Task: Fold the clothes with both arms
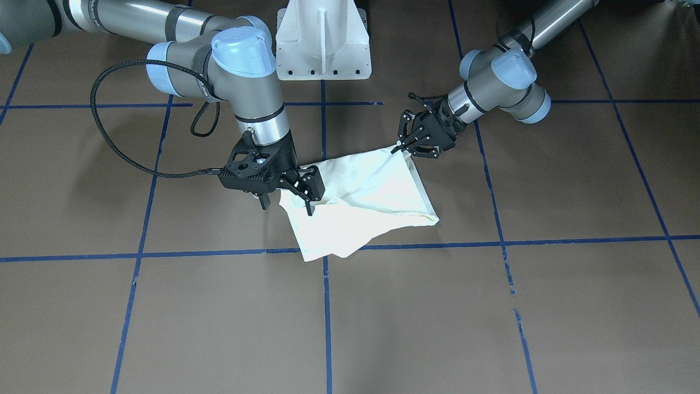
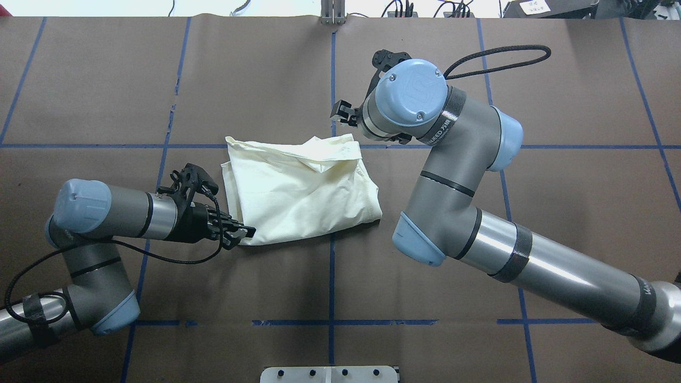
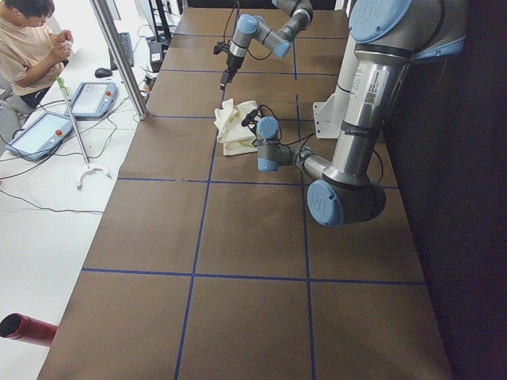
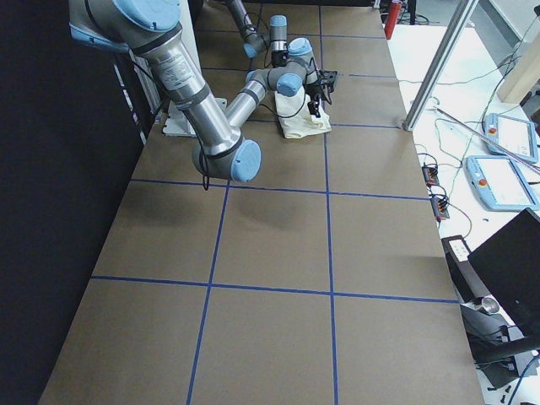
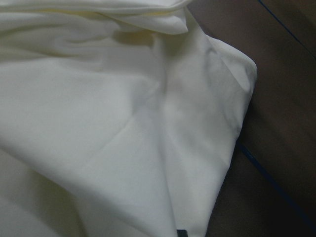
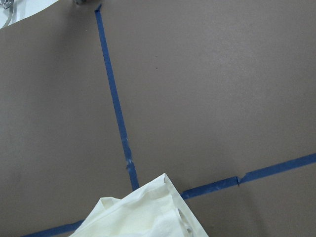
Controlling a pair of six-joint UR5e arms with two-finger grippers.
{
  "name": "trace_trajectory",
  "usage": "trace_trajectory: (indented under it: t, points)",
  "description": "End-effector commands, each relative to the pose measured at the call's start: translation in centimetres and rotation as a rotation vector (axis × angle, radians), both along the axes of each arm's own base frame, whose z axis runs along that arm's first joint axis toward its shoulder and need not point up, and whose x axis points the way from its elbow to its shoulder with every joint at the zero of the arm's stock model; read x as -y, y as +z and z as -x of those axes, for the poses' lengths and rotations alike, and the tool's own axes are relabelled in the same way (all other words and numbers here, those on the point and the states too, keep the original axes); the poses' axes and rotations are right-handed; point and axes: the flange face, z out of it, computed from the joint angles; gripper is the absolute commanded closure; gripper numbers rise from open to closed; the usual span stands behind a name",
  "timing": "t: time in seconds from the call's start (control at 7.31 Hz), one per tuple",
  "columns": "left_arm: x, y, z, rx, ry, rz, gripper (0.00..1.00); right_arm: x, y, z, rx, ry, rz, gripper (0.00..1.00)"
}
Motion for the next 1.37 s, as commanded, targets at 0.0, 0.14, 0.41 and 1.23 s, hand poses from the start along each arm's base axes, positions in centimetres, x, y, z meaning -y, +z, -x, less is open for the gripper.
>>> trace_trajectory:
  t: [0.0,0.14,0.41,1.23]
  points:
    - [1.2,-0.6,1.7,-0.01,0.018,0.0,0.01,0.2,-0.1,-0.1,-0.004,-0.006,-0.01,0.0]
    - [3.7,-0.5,4.3,0.002,0.017,0.019,0.01,0.2,-0.1,-0.2,-0.004,-0.007,-0.015,0.0]
    - [6.2,-1.1,7.6,-0.005,0.003,0.083,0.01,0.2,-0.2,-0.3,-0.002,-0.007,-0.017,0.0]
    - [1.6,-7.9,1.2,-0.213,-0.15,0.617,0.01,0.9,-0.3,-0.9,-0.002,0.006,-0.018,0.0]
